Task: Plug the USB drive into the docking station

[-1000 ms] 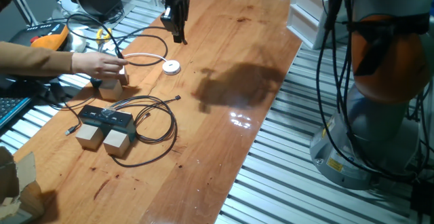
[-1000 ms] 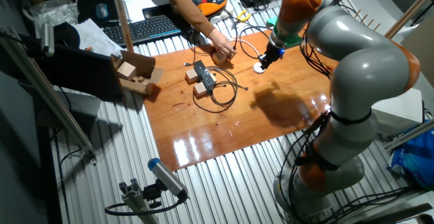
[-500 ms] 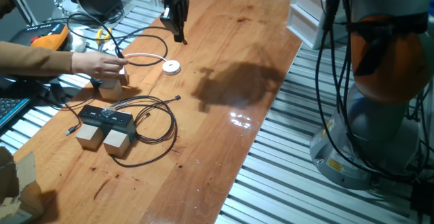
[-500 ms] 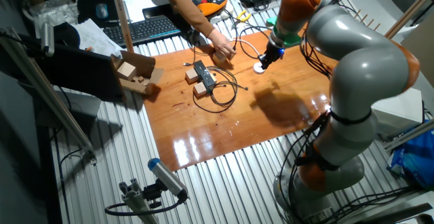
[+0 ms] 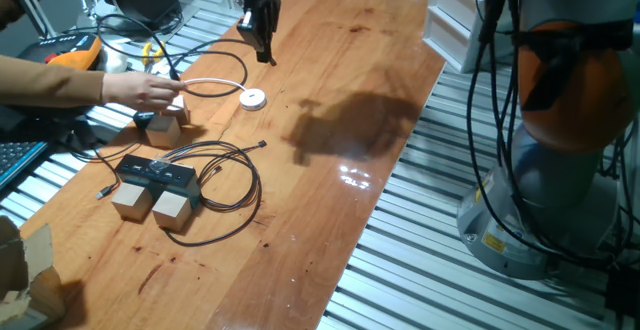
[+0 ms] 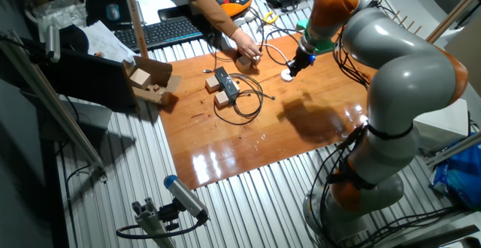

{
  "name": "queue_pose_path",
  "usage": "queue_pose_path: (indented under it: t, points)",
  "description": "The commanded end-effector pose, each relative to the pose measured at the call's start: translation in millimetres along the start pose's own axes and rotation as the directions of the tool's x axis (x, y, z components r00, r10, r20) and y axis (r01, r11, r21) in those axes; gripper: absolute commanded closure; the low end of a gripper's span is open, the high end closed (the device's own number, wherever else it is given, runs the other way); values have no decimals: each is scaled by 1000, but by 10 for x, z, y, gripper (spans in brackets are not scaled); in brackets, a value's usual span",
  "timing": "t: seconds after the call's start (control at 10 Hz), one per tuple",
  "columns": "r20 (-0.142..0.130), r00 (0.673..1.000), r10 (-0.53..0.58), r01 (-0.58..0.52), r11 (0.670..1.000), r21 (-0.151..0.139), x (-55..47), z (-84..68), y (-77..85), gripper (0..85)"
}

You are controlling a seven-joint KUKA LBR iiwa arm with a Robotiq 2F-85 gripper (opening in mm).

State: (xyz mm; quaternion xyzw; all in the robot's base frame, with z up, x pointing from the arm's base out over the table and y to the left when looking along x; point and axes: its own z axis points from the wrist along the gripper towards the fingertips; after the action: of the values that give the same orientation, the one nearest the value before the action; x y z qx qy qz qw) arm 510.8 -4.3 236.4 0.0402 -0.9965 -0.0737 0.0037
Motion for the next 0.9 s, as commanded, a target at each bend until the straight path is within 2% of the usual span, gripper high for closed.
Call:
queue_pose_path:
  t: [0.0,0.1,0.2,0.3,0.4,0.5,0.6,0.8]
  points:
    - [-1,1000,8,-8,1000,-8,-1,0,1,510]
    - [-23,1000,11,-11,1000,-11,-170,-33,10,510]
    - [-22,1000,0,-1,1000,-6,-310,-48,-2,510]
    - [-16,1000,-4,4,1000,-14,-441,-52,-13,510]
    - [-8,1000,-10,10,1000,-4,-553,-59,-7,510]
    - [7,1000,-2,2,1000,4,-670,-82,31,510]
    - [38,999,-11,10,999,39,-768,-66,103,510]
    - [94,996,-9,1,997,83,-954,75,264,510]
